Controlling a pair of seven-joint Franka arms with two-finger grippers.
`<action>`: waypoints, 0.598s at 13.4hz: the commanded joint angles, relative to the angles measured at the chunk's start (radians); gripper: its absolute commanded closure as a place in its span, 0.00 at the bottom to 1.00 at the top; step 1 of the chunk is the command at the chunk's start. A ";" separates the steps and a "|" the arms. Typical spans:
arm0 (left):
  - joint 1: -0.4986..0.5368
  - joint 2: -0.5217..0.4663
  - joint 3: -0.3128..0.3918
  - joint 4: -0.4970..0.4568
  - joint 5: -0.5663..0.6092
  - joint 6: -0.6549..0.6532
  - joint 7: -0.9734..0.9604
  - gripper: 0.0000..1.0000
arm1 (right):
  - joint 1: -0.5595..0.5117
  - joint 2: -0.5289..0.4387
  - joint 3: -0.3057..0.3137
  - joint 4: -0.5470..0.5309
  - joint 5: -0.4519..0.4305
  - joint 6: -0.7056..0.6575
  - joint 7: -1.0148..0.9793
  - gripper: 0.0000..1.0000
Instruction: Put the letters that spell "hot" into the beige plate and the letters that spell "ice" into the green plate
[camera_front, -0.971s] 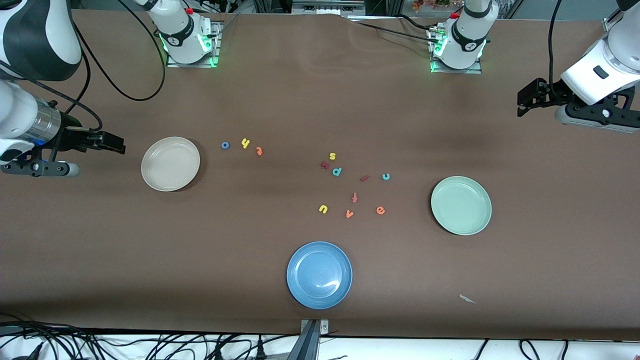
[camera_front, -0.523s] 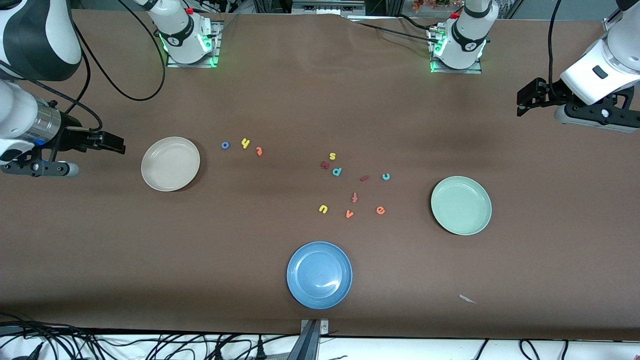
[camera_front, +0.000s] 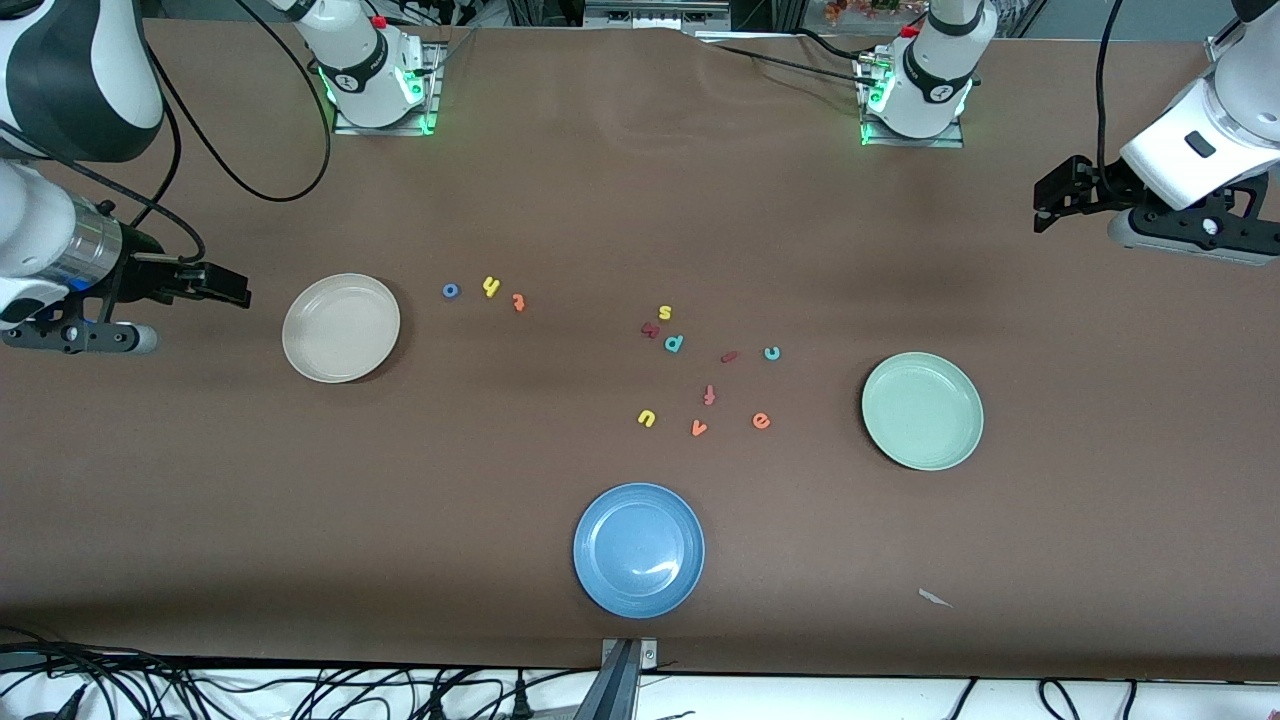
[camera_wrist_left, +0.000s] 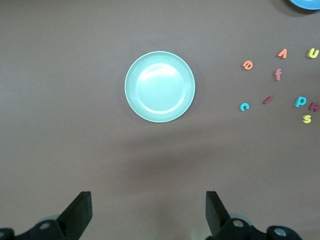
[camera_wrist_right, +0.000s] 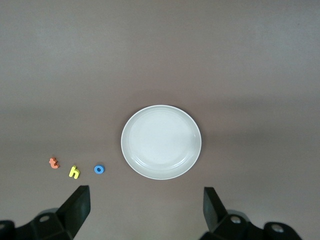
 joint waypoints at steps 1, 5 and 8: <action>0.008 -0.001 -0.003 0.016 -0.025 -0.018 0.013 0.00 | -0.001 -0.010 0.000 0.004 0.003 -0.015 -0.003 0.00; 0.002 0.020 -0.005 0.018 -0.028 -0.007 0.011 0.00 | 0.002 -0.010 0.002 0.004 0.002 -0.016 -0.005 0.00; -0.032 0.042 -0.007 0.018 -0.034 -0.004 0.011 0.00 | 0.002 -0.010 0.003 0.002 0.002 -0.016 -0.005 0.00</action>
